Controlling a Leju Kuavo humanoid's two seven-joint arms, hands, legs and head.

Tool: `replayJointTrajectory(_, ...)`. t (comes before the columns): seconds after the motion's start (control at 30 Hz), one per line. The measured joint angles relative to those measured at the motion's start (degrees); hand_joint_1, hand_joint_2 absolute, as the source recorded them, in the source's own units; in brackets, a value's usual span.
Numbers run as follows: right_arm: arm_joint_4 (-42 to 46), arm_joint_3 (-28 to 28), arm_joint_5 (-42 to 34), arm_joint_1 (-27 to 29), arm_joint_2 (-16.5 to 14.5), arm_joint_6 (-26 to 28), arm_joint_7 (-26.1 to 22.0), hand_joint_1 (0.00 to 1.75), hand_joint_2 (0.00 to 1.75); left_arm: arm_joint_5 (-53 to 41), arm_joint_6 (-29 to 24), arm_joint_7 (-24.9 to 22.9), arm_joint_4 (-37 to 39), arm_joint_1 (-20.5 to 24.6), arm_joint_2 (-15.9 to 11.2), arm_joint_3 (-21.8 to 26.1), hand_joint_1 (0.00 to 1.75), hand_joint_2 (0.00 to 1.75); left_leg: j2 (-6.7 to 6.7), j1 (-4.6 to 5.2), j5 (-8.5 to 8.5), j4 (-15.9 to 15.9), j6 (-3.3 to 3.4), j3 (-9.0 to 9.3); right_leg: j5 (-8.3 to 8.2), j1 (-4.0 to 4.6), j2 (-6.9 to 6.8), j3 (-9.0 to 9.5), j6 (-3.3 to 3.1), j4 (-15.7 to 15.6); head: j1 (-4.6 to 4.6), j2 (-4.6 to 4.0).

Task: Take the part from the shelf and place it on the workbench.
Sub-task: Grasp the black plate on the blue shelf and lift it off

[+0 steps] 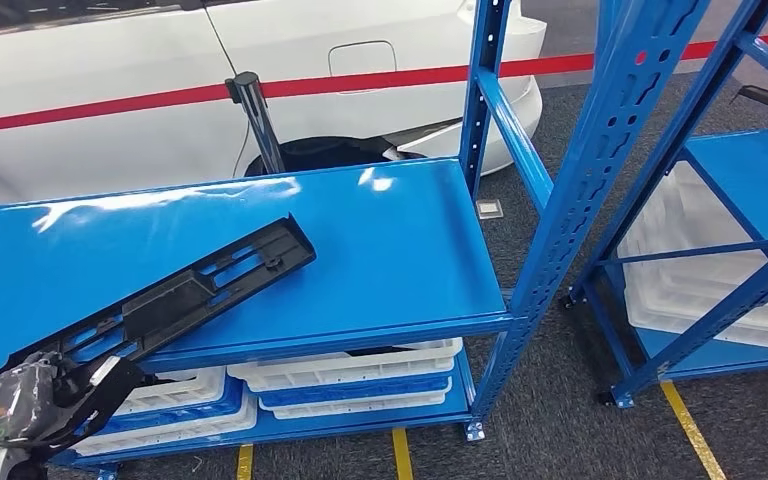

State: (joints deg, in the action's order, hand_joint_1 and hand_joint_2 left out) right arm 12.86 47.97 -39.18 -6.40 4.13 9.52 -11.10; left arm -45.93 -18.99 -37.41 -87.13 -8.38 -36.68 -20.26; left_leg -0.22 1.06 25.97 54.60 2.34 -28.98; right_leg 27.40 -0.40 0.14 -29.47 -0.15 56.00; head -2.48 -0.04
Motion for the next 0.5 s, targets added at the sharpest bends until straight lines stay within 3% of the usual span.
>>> replayJointTrajectory(0.07, -0.01, 0.13, -0.08, -0.09, -0.03, -0.01, -0.06, 0.0, 0.0, 0.9, 0.1, 0.49, -0.06, 0.14, -0.39, -0.24, 1.75, 1.75, 0.01, 0.3, -0.29, -0.83, 0.37, 0.13, 0.09, -0.13, 0.01, 0.06, 0.52, -0.14, -0.12, 0.0)
replayJointTrajectory(0.13, -0.02, 0.28, -0.16, -0.07, 0.03, -0.01, -0.1, 0.0, 0.0, 2.15, 0.14, 1.26, -0.26, 0.25, -0.72, -0.42, 1.75, 1.75, 0.1, -0.05, -0.95, -1.55, 0.34, 0.44, 0.92, -0.13, 0.07, -0.26, 1.08, 0.95, -0.12, 0.0)
replayJointTrajectory(0.2, -0.03, 0.37, -0.25, -0.06, 0.12, -0.05, -0.17, 0.0, 0.0, 3.28, -0.25, 1.84, -0.57, 0.25, -0.99, -0.54, 1.75, 1.75, 0.18, -0.5, -1.57, -2.05, 0.41, 0.57, 4.18, -0.15, 0.07, -2.35, 1.64, 5.97, -0.02, 0.0)
replayJointTrajectory(0.27, -0.03, 0.44, -0.32, 0.01, 0.16, -0.11, -0.22, 0.0, 0.0, 3.17, -1.49, 1.79, -0.82, 0.14, -1.13, -0.55, 1.75, 1.75, 0.21, -0.63, -1.66, -2.04, 0.55, 0.38, 8.14, -0.35, 0.06, -5.83, 2.17, 13.56, 0.04, 0.0)
replayJointTrajectory(0.3, -0.03, 0.5, -0.32, 0.05, 0.17, -0.14, -0.22, 0.0, 0.0, 2.55, -2.2, 1.5, -0.88, 0.05, -1.14, -0.55, 1.75, 1.75, 0.22, -0.73, -1.67, -2.01, 0.5, 0.31, 8.88, -0.5, 0.05, -6.87, 2.41, 15.96, 0.06, 0.0)
replayJointTrajectory(0.33, -0.03, 0.57, -0.31, 0.1, 0.19, -0.14, -0.22, 0.0, 0.0, 1.77, -2.8, 1.06, -0.93, -0.04, -1.14, -0.55, 1.75, 1.75, 0.22, -0.88, -1.67, -1.96, 0.39, 0.28, 8.46, -0.63, 0.04, -6.93, 2.66, 16.3, 0.06, 0.0)
replayJointTrajectory(0.37, -0.04, 0.65, -0.27, 0.14, 0.22, -0.13, -0.22, 0.0, 0.0, 1.04, -3.18, 0.6, -0.99, -0.11, -1.14, -0.52, 1.75, 1.75, 0.2, -1.1, -1.64, -1.89, 0.22, 0.29, 6.97, -0.79, 0.03, -5.84, 2.92, 14.28, 0.06, 0.0)
replayJointTrajectory(0.43, -0.05, 0.76, -0.06, 0.16, 0.22, -0.13, -0.22, 0.0, 0.0, 0.03, -3.82, -0.04, -1.3, -0.15, -1.18, -0.21, 1.75, 1.75, 0.17, -1.51, -1.35, -1.4, -0.49, 0.25, 3.13, -1.2, 0.02, -1.78, 3.53, 6.17, 0.07, 0.0)
replayJointTrajectory(0.5, -0.05, 0.87, 0.15, 0.08, 0.15, -0.13, -0.2, 0.0, 0.0, -0.39, -4.6, -0.18, -1.87, -0.15, -1.3, 0.51, 1.75, 1.75, 0.14, -1.59, -0.91, -0.63, -1.46, -0.08, 1.23, -1.29, 0.36, 0.54, 3.16, 0.88, 0.07, 0.0)
